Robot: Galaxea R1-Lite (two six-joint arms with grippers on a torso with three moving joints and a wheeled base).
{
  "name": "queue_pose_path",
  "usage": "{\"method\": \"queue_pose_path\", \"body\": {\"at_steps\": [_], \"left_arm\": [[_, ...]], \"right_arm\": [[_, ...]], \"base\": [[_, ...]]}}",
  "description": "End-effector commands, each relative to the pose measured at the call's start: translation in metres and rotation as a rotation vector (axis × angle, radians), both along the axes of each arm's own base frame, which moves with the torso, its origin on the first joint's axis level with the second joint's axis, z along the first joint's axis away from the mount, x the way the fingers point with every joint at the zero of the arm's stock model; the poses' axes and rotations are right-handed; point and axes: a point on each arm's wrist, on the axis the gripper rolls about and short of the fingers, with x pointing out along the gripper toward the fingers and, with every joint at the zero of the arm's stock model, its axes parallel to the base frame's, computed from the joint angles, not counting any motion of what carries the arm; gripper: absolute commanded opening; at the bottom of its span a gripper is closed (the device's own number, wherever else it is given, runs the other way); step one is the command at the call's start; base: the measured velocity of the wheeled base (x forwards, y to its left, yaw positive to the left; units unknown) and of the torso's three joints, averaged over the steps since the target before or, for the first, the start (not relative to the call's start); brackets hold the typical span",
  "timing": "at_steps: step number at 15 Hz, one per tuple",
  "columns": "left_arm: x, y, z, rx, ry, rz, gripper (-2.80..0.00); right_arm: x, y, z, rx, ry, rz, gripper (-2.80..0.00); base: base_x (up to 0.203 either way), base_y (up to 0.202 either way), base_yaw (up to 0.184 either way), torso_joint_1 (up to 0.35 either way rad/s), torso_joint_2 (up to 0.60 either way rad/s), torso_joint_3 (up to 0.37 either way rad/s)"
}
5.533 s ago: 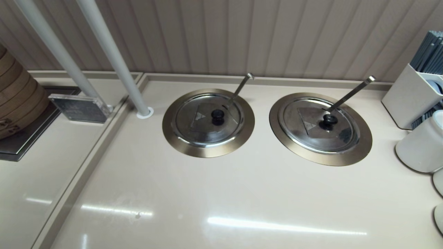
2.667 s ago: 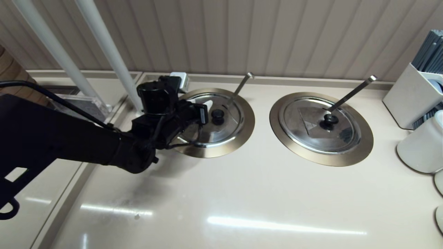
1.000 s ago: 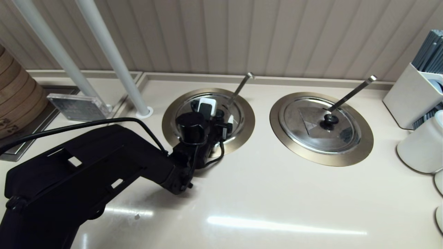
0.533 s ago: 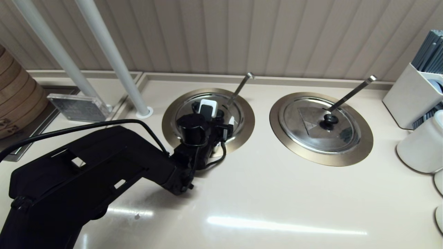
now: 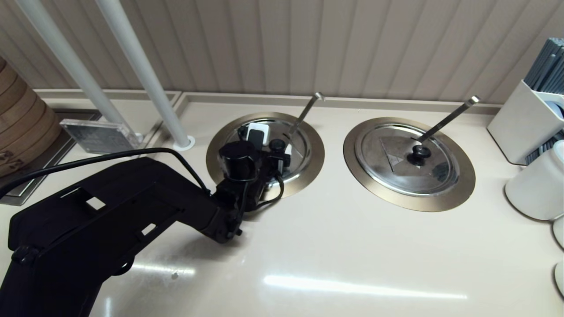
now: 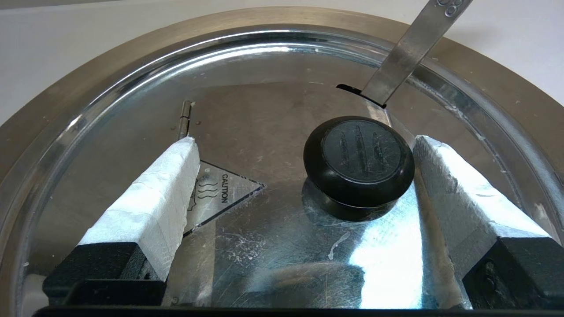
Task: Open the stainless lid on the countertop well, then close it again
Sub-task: Open the lid
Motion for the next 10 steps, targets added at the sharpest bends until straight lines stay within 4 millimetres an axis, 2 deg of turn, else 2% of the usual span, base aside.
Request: {"method": "queue_pose_path", "body": {"at_steps": [1, 5, 10], "left_arm": [[0.000, 0.000, 0.001, -0.004, -0.007, 0.003, 0.00], [0.003, 0.001, -0.008, 0.006, 0.009, 0.007, 0.00], [0.005, 0.002, -0.009, 0.009, 0.013, 0.012, 0.00]], "right_arm": [[0.000, 0.000, -0.001, 0.000, 0.004, 0.000, -2.80], [0.000, 0.000, -0.001, 0.000, 0.004, 0.000, -2.80], [0.000, 0.000, -0.001, 0.000, 0.004, 0.000, -2.80]], "base": [[0.000, 0.000, 0.000, 0.000, 0.00, 0.000], [0.000, 0.000, 0.000, 0.000, 0.00, 0.000], [0.000, 0.000, 0.000, 0.000, 0.00, 0.000]]}}
